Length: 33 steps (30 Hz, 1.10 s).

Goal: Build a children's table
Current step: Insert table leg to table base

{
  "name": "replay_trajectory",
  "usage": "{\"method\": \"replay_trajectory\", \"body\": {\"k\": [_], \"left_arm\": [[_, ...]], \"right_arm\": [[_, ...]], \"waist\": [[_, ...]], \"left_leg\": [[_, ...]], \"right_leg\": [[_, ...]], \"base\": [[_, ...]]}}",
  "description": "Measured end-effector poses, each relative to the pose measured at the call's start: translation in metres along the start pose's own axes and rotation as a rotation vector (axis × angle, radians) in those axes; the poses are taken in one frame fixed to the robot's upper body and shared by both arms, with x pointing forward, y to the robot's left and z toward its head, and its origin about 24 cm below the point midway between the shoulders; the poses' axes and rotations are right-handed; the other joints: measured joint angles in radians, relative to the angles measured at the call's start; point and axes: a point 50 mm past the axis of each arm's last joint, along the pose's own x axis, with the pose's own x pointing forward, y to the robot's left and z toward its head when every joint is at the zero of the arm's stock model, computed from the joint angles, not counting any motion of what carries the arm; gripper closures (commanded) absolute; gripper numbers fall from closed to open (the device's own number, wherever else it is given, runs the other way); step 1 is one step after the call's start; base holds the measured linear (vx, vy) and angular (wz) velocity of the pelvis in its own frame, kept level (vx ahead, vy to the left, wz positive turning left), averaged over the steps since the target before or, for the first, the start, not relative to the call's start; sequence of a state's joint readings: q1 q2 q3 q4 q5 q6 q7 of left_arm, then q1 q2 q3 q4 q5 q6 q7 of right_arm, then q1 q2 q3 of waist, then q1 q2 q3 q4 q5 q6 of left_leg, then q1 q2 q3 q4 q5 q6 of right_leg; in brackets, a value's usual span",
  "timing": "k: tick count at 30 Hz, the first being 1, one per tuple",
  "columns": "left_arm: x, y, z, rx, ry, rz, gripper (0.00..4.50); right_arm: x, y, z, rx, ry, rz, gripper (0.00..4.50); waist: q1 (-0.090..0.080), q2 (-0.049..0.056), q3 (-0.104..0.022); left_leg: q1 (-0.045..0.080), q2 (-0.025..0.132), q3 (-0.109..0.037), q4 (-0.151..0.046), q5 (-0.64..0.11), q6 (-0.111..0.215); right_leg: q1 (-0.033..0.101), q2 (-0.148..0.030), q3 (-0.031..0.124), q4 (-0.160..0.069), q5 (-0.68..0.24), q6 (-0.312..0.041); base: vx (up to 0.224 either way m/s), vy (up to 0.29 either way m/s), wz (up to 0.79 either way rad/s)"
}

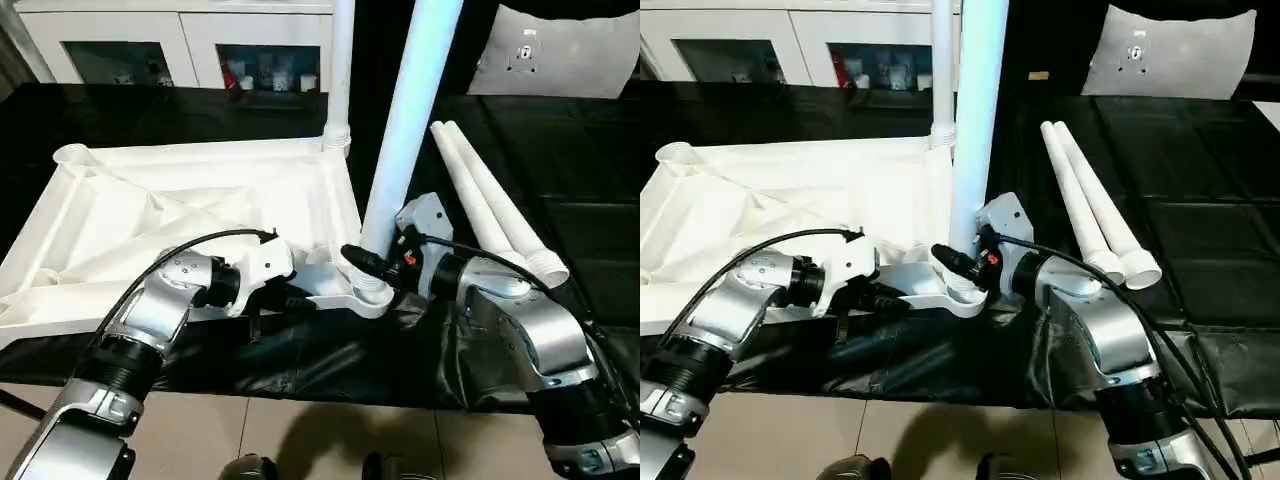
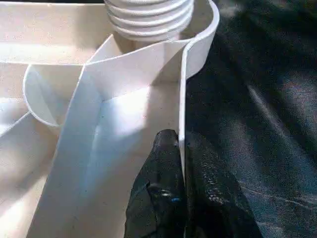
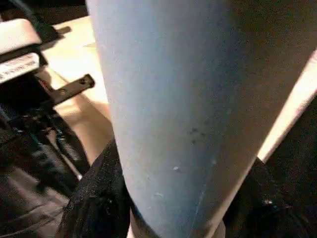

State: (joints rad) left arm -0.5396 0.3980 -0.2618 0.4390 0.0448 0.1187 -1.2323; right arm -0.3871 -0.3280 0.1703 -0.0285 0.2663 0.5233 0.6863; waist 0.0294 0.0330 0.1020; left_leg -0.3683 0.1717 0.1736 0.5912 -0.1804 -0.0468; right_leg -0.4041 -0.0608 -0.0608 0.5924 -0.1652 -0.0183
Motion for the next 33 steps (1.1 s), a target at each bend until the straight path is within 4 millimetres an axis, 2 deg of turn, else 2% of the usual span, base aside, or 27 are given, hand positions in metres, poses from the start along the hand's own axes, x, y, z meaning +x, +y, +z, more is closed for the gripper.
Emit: {"method": "replay_trajectory", "body": {"k": [33], "left_arm": [[-0.003,-0.001,0.000,0.011,0.007,0.003,4.50]], "right_arm": [[-0.012,-0.003,0.000,0.003,0.070,0.069,2.59]], "waist": [[0.002,-0.002,0.000]], "left_leg": [[-0.001,0.000,0.000,-0.005,0.000,0.000]], "right_leg": [[-0.001,0.000,0.000,-0.004,-0.001,0.002]], "base": [[0.000,0.000,0.00]]}}
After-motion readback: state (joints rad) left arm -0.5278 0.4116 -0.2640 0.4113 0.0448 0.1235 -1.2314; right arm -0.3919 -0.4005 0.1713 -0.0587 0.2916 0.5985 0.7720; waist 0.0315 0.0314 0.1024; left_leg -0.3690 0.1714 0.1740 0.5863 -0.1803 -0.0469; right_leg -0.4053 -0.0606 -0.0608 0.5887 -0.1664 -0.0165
